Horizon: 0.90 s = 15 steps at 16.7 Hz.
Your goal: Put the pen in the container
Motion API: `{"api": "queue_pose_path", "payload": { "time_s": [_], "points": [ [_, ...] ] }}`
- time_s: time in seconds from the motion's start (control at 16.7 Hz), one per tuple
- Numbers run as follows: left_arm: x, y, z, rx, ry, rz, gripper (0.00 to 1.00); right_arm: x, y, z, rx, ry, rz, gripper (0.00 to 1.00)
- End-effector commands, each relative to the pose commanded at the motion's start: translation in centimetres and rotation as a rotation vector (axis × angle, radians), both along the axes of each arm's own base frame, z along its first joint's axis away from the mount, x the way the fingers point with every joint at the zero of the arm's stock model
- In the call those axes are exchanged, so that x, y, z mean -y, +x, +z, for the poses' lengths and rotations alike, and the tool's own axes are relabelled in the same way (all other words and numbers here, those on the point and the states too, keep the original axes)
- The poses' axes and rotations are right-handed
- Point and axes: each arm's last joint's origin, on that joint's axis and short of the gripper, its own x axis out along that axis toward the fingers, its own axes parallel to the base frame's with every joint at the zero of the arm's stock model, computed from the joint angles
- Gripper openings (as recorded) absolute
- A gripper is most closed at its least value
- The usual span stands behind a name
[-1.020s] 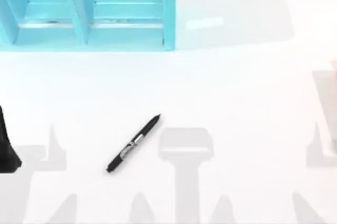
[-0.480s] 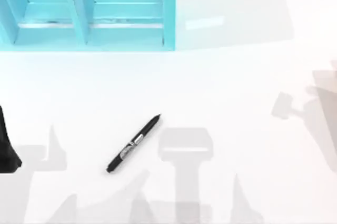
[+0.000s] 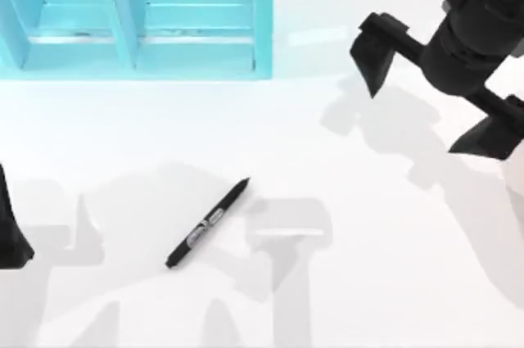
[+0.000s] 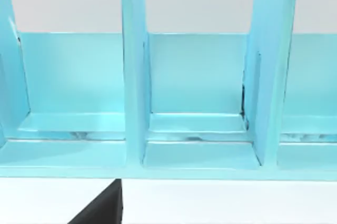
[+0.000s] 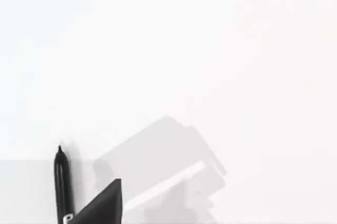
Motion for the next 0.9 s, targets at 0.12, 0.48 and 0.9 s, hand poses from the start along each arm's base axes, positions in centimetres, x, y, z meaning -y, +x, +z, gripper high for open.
{"api": "queue_pose_path", "payload": {
  "time_s": [0.12,0.48,0.9],
  "points": [
    [0.0,0.0,0.0,0.000,0.000,0.000,1.00,-4.5,2.1,-1.9,-0.101,-0.044,-0.020,1.00],
    [0.0,0.0,0.0,0.000,0.000,0.000,1.00,-16.6,2.9,-6.4,-0.184,-0.097,-0.023,1.00],
    [0.0,0.0,0.0,0.000,0.000,0.000,1.00,-21.5,1.0,-8.2,-0.177,-0.084,0.003,1.00]
  ]
}}
